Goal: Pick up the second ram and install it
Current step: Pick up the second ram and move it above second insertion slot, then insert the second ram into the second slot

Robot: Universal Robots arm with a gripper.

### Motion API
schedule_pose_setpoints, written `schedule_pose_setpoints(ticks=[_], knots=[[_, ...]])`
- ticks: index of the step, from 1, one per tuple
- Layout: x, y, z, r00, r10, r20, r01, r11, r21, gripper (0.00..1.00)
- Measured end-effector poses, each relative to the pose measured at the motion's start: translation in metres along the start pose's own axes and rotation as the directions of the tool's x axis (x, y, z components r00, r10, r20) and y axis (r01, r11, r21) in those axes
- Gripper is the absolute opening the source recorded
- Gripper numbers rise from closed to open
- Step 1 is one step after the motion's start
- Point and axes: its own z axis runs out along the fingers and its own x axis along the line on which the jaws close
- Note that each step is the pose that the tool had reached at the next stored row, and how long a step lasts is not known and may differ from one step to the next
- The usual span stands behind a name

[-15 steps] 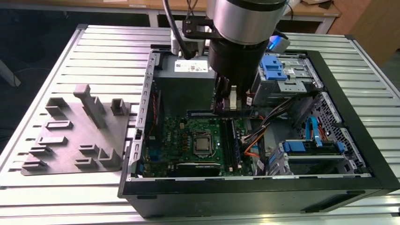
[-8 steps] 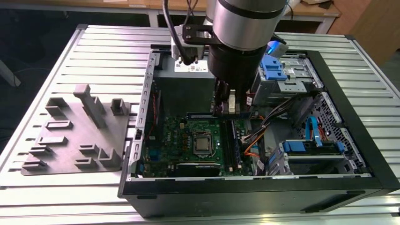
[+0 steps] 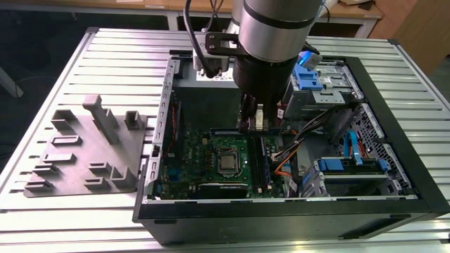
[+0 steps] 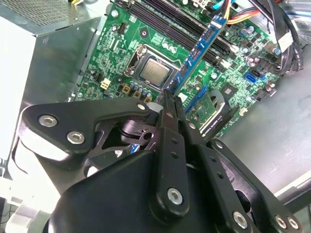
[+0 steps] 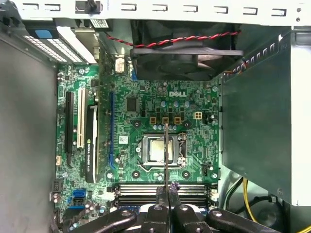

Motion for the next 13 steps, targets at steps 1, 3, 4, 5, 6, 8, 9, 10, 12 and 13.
schedule_pose_setpoints(ticks=[1, 3, 4, 5, 6, 8, 9, 10, 12, 13], knots=[[0.0, 0.0, 0.0011, 1.0, 0.001, 0.0, -0.001, 1.0, 0.0001, 0.09], [0.0001, -0.0001, 0.0017, 1.0, 0.002, -0.0001, -0.002, 1.0, 0.0, 0.09], [0.0001, 0.0, 0.0017, 1.0, 0.002, -0.0002, -0.002, 1.0, 0.0, 0.09], [0.0001, 0.0, 0.002, 1.0, 0.003, 0.0, -0.003, 1.0, 0.0001, 0.09], [0.0001, -0.0001, 0.0021, 1.0, 0.003, 0.0, -0.003, 1.0, 0.0001, 0.09], [0.0001, -0.0001, 0.0021, 1.0, 0.003, 0.0001, -0.003, 1.0, 0.0001, 0.09], [0.0001, -0.0001, 0.0021, 1.0, 0.003, 0.0001, -0.003, 1.0, 0.0001, 0.09], [0.0001, -0.0001, 0.0021, 1.0, 0.003, 0.0001, -0.003, 1.0, 0.0001, 0.09], [0.0001, -0.0001, 0.0021, 1.0, 0.003, 0.0001, -0.003, 1.0, 0.0001, 0.09], [0.0001, -0.0001, 0.0021, 1.0, 0.003, 0.0, -0.003, 1.0, 0.0001, 0.09]])
